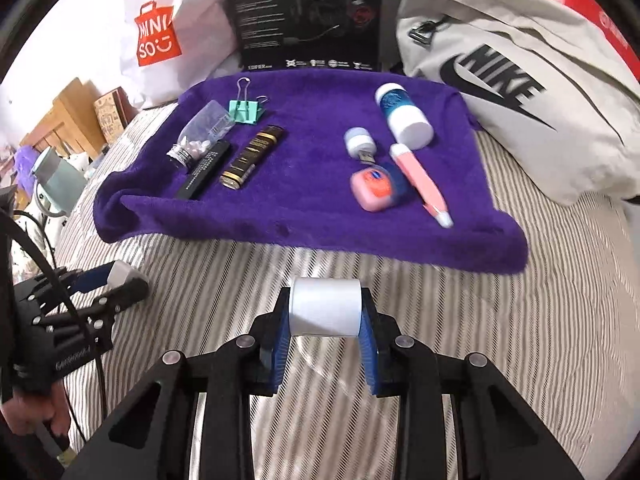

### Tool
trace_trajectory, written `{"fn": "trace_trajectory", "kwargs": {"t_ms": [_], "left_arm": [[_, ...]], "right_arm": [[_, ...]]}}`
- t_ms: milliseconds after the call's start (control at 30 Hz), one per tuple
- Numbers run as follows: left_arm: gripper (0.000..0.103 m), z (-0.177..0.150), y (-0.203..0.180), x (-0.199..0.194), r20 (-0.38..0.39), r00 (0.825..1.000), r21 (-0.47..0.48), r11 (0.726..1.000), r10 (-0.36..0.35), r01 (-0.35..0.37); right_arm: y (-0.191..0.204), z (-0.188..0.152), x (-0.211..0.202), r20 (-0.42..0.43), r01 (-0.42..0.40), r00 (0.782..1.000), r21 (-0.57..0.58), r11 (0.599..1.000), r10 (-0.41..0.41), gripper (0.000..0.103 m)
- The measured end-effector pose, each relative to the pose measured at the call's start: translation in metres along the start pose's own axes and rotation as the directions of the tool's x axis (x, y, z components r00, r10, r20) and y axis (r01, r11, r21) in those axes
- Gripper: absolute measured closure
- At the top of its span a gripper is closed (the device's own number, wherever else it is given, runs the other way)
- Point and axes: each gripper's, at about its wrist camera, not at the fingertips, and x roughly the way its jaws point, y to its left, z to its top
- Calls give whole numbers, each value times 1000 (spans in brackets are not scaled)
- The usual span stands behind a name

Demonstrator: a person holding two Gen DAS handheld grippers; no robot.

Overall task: Organize rigid objects
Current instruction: 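Grasp the white tape roll with the right tool while the left tool holds the plug, then carry the plug toward the towel with the left tool while the right tool releases the tape roll there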

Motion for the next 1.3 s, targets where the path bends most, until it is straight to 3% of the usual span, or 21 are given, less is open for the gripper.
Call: {"fn": "trace_trajectory", "kwargs": {"t_ms": [600, 1033, 1300], "left_arm": [[61, 19, -25, -26, 17, 1000, 28, 999, -26, 25], [61, 56, -42, -24, 40, 999, 41, 999, -30, 29], [61, 79, -26, -17, 53, 999, 19, 1000, 2, -3]], "right_arm": [[-39, -12, -4, -1, -93, 996, -1, 996, 93, 72], [-50, 26, -10, 42, -138, 989, -36, 990, 140, 72], [-23, 68, 18, 32, -199, 979, -104, 974, 203, 72]]}}
